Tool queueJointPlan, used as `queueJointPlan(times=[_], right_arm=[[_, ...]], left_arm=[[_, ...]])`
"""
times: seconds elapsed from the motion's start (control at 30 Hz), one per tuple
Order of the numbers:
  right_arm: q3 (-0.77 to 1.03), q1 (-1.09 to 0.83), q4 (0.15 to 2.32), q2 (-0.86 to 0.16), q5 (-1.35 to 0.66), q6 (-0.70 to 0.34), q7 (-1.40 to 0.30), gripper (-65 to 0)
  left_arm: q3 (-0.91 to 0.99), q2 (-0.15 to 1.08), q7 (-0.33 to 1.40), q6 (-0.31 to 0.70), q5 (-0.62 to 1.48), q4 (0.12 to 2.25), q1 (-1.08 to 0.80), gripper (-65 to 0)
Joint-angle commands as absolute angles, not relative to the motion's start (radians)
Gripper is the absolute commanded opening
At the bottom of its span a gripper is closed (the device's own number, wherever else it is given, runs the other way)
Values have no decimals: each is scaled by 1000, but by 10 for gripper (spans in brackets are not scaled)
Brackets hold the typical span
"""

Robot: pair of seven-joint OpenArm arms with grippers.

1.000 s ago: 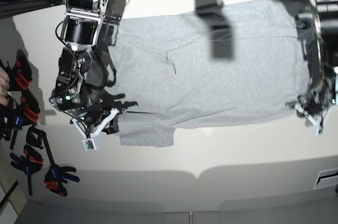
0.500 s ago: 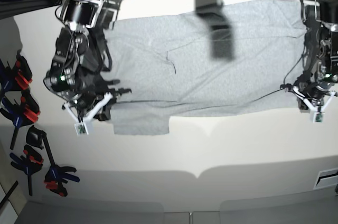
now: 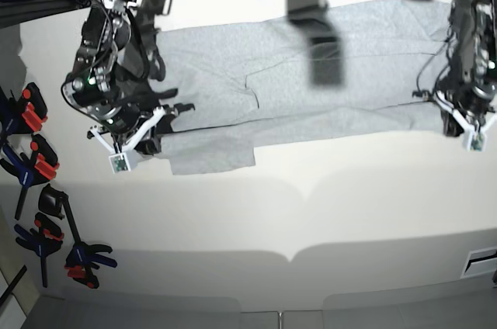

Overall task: Fold the T-shirt properly
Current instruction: 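Lift the hem with both grippers and fold it toward the collar, then lay the folded hem down and release it with both grippers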

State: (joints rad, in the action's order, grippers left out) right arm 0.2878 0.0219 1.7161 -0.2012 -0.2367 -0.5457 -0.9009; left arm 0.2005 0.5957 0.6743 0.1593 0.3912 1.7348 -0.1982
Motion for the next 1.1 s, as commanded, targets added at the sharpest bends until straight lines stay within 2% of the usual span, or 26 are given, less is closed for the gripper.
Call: queueJointPlan(times=[0.0,0.27,0.53,0.57,0.67,0.73,0.77,0.83,0.9,1.07], right_arm=[[307,23,1741,-213,-244,-542,-880,-650],[429,-57,1744,-213,-256,-543,-880,-650],[438,-78,1744,-208,-284,-543,-910,-650],[438,-78,1744,-208,-298,-543,-925,-637],[438,-78,1744,-208,-324,-546,-944,-433],[438,-78,1744,-209,-344,-545,-944,-358],[438,-78,1744,-211,-366,-545,-944,-349],[438,-70,1744,-210,-411,-551,-942,-349],[438,-50,1744,-210,-451,-588,-928,-349],[424,61,1734,-210,-445,-587,-880,-351]], left_arm=[[211,616,661,144,377,1762,-206,-650],[211,615,666,116,341,1774,-323,-650],[211,612,663,116,340,1774,-350,-650],[211,613,663,116,341,1774,-350,-650],[211,613,667,116,341,1774,-350,-650],[211,612,669,116,341,1774,-350,-650],[211,613,678,116,341,1774,-349,-650],[211,612,682,116,341,1774,-350,-576],[211,612,682,116,341,1774,-350,-532],[211,612,681,116,341,1774,-350,-520]])
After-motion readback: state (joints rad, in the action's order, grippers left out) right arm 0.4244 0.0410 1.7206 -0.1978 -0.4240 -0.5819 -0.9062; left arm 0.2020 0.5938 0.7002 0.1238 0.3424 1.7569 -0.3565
